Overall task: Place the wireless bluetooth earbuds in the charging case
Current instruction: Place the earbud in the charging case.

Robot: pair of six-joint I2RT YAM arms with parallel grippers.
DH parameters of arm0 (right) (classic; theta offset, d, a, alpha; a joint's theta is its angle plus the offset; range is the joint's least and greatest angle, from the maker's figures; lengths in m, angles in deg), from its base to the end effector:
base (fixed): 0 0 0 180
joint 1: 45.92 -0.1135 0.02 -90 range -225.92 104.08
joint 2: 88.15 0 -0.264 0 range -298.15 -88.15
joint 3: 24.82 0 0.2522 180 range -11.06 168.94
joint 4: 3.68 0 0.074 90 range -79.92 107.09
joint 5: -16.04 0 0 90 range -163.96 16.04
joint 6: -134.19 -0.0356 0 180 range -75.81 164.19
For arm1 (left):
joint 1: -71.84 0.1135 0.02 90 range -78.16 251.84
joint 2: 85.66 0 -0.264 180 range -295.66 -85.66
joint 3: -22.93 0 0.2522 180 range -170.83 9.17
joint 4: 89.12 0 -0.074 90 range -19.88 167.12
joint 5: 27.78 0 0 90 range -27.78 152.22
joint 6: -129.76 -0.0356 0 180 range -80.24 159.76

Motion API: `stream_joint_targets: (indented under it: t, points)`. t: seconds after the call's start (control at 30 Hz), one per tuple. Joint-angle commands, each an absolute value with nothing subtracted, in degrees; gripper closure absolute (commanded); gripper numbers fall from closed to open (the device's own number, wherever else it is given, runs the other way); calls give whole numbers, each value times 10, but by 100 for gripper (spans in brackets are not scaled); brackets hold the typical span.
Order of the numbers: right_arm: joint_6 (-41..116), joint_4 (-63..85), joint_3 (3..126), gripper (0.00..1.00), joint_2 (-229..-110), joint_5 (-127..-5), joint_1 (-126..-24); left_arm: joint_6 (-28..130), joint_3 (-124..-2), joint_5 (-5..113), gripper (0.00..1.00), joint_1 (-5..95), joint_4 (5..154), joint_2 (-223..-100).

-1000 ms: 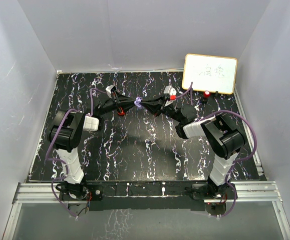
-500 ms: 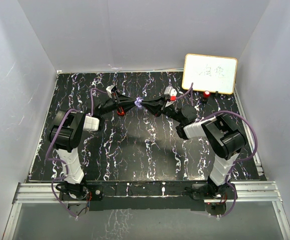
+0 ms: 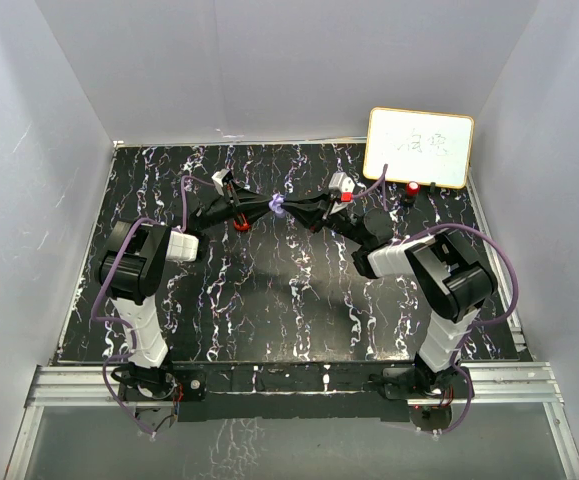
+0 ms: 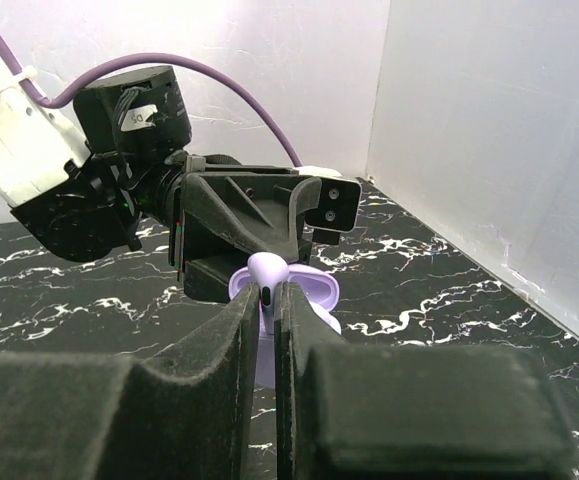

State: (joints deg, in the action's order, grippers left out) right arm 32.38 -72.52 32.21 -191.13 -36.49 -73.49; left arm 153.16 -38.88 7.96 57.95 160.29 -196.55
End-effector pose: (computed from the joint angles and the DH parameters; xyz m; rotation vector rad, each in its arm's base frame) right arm 0.2992 0.1807 0.2293 -0.7554 1.0803 0.9710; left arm 0.3505 -0.1164 0.2025 -0.4345 1.8251 -2.2889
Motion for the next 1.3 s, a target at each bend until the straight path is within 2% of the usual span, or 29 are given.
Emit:
stream_joint_targets:
  t: [0.0,0.27,0.63,1.27]
  points:
    - [337,-755,314,91,-1883,-360,-731,1543,-408,96,100,580,1744,-1926]
    - [340,-751,313,91,-1885,-359,-731,1545,-411,97,100,580,1743,-1924]
    - [330,-780,321,100,-1883,-374,-731,1521,-396,83,100,580,1725,-1923]
    - [329,-776,332,100,-1891,-375,-732,1487,-388,71,100,580,1683,-1897]
